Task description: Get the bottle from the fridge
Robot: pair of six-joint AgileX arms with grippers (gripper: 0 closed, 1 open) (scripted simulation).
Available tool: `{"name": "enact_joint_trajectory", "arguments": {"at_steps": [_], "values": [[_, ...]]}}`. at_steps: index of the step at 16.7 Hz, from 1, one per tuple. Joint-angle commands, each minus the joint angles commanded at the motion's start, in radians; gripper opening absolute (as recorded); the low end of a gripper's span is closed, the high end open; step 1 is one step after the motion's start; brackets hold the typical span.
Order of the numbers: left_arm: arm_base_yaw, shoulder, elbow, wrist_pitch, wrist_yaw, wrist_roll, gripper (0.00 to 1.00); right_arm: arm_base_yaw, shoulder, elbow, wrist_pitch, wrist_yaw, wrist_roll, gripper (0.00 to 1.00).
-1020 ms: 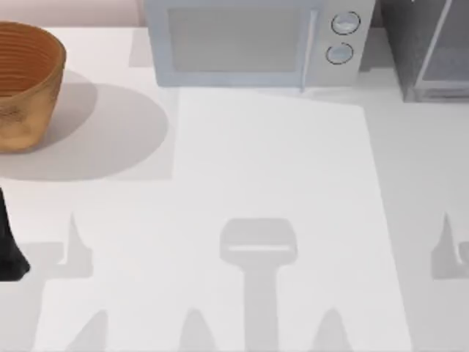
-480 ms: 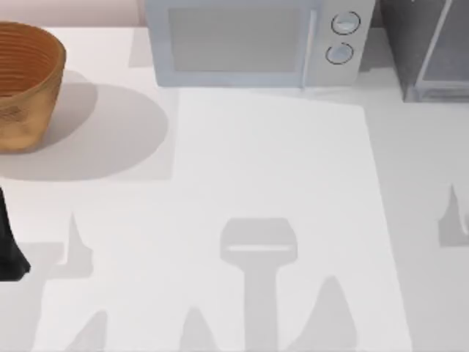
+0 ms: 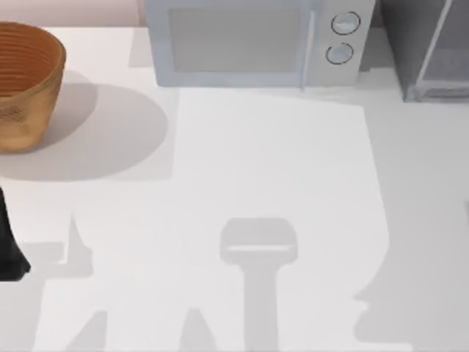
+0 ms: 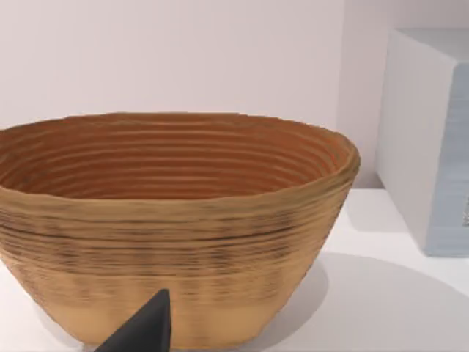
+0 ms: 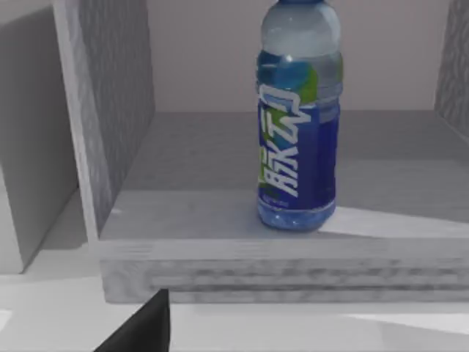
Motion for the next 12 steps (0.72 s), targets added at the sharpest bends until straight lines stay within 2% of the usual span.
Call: {"name": "enact_joint_trajectory", "arguments": {"at_steps": [6, 12], "values": [[0.000, 0.000, 0.000, 0.000, 0.000, 0.000, 1.00, -0.112, 0.377, 0.046, 0.353, -0.110, 0.004, 1.00], [0.000, 0.000, 0.000, 0.000, 0.000, 0.000, 1.00, -0.138, 0.455, 0.058, 0.433, -0.136, 0.005, 1.00]]}}
